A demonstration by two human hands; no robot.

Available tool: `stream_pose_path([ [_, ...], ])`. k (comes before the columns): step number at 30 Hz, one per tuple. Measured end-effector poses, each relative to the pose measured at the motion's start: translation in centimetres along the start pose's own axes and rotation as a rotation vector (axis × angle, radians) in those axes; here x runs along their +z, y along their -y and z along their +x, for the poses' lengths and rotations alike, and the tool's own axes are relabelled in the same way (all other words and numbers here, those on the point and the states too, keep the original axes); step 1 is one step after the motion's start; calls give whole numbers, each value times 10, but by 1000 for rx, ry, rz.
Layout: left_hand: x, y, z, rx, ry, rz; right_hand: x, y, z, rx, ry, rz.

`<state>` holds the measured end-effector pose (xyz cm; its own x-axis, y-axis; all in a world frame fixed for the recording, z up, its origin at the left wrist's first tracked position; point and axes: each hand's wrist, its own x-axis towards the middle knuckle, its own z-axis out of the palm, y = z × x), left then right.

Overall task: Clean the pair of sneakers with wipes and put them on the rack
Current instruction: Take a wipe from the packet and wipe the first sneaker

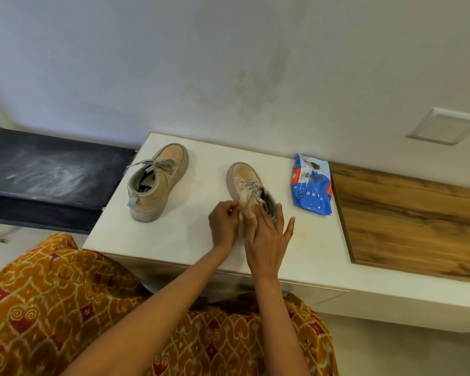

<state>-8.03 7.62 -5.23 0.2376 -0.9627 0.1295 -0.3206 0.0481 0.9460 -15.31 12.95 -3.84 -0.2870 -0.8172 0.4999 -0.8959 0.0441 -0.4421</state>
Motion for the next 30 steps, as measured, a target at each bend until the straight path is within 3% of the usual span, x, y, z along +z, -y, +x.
stream_pose_path([
  [7, 11, -9, 73, -177, -5, 85, 1, -3, 1, -25, -23, 9],
  [13, 3, 4, 14, -78, 50, -74, 0, 0, 1, -2, -8, 49],
  [19, 0, 1, -25, -193, 64, -171, -1, 1, 2, 40, 0, 87],
  [24, -2, 0, 23, -383, -92, -144, 0, -4, -1, 52, 43, 112],
  [30, 9, -1, 57, -402, 59, -64, -4, -20, 6, 334, 101, 171],
])
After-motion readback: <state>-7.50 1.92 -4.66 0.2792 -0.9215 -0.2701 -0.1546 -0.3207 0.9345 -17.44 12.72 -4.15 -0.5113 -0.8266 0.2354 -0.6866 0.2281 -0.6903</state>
